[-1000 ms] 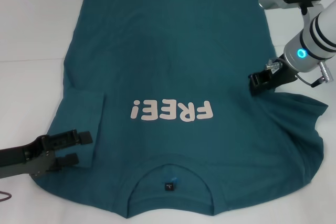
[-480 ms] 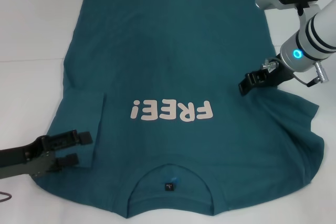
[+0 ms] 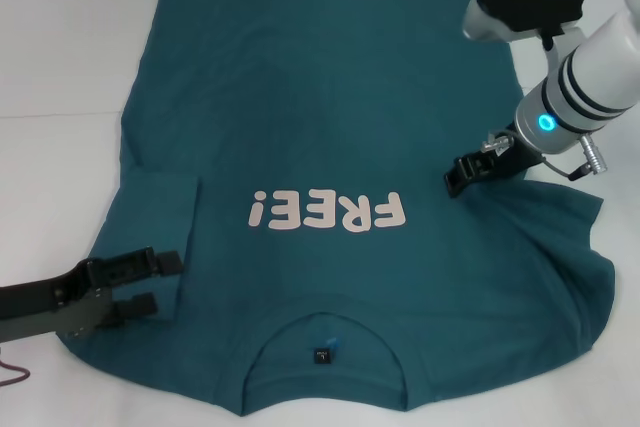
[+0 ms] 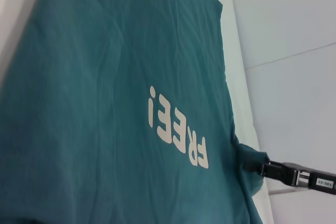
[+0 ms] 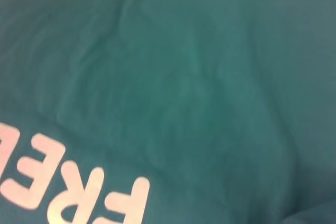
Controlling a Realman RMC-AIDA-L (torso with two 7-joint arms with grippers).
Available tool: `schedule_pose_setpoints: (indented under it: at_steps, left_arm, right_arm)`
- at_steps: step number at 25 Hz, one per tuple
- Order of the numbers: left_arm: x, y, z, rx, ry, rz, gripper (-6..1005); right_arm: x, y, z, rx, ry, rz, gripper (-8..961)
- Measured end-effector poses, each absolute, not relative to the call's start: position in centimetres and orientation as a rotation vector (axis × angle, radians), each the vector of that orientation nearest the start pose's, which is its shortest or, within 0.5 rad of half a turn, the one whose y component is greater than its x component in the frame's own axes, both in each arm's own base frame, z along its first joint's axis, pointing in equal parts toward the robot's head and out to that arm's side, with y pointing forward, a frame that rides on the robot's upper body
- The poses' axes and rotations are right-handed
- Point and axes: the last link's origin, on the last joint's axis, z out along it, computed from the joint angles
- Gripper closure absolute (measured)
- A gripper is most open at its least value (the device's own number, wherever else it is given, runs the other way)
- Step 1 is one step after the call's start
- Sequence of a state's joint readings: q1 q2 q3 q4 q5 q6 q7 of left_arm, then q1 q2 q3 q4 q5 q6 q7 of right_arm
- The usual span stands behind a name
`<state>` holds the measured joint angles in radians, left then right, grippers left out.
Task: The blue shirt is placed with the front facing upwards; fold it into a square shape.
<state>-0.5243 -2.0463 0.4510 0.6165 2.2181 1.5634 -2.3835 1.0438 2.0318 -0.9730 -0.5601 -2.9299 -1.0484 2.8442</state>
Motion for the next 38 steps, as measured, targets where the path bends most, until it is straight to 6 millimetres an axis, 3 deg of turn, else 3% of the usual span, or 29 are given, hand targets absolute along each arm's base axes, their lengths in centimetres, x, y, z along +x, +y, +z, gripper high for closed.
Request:
schedule_pose_setpoints:
  at_steps: [18,34,38]
  left_arm:
    - [-30.6,31.9,1.8,2.19,2.227,0.839,52]
    - [-30.4,32.0,1.8,2.192,2.221,0.838,53]
    - [-30.4,32.0,1.8,2.19,2.223,0.839,53]
  right_arm:
    - [19.0,46.2,0.5,-2.101,1.297,-0.334,381]
    - [18.6,45.9,-1.5,-2.117,1.186,-0.444,387]
    - [18.6,45.7,-0.8,-2.116,1.194,-0.469,387]
